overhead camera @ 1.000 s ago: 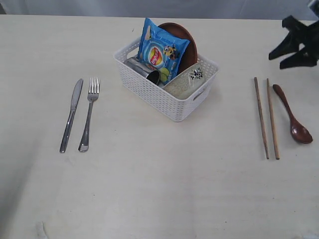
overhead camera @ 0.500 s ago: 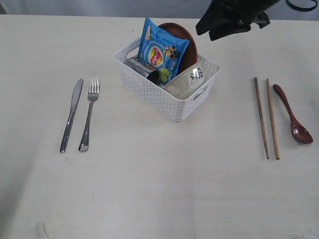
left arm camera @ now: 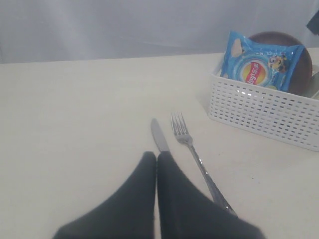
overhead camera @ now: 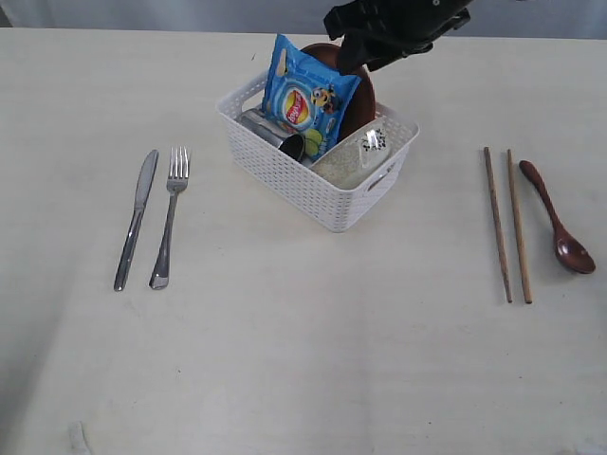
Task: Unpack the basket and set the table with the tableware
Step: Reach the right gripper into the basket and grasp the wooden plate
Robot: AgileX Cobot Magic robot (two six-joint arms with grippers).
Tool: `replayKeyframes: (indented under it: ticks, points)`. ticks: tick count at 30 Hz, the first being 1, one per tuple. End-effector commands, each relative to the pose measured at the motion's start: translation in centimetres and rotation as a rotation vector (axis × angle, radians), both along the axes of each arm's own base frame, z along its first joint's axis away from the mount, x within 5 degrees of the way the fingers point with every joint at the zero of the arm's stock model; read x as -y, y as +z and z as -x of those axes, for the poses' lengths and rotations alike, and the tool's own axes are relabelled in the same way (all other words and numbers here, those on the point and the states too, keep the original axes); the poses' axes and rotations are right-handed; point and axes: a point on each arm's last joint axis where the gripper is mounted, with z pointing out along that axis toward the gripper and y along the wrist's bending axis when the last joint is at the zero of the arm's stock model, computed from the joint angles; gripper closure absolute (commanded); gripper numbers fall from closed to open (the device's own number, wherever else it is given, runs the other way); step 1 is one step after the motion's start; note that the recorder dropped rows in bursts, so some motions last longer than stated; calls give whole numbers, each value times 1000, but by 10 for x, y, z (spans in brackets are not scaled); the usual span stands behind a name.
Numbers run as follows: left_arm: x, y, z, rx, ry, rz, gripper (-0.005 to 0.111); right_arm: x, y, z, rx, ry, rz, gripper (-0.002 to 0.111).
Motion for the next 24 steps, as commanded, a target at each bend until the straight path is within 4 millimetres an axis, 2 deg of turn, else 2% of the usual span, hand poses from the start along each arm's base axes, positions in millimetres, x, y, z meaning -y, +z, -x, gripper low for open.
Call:
replayKeyframes:
  ticks: [1, 6, 17, 24]
  points:
    - [0, -1, 0, 2, -5, 0, 107, 4, 7, -7, 127, 16, 52, 61]
    - [0, -1, 0, 2, -5, 0, 107, 4, 5, -13, 188, 24, 74, 48]
    - [0, -1, 0, 2, -5, 0, 107, -3, -43, -27, 103, 47, 76, 48]
    - [0, -1, 0, 2, -5, 0, 107, -14, -48, -28, 94, 80, 5, 48]
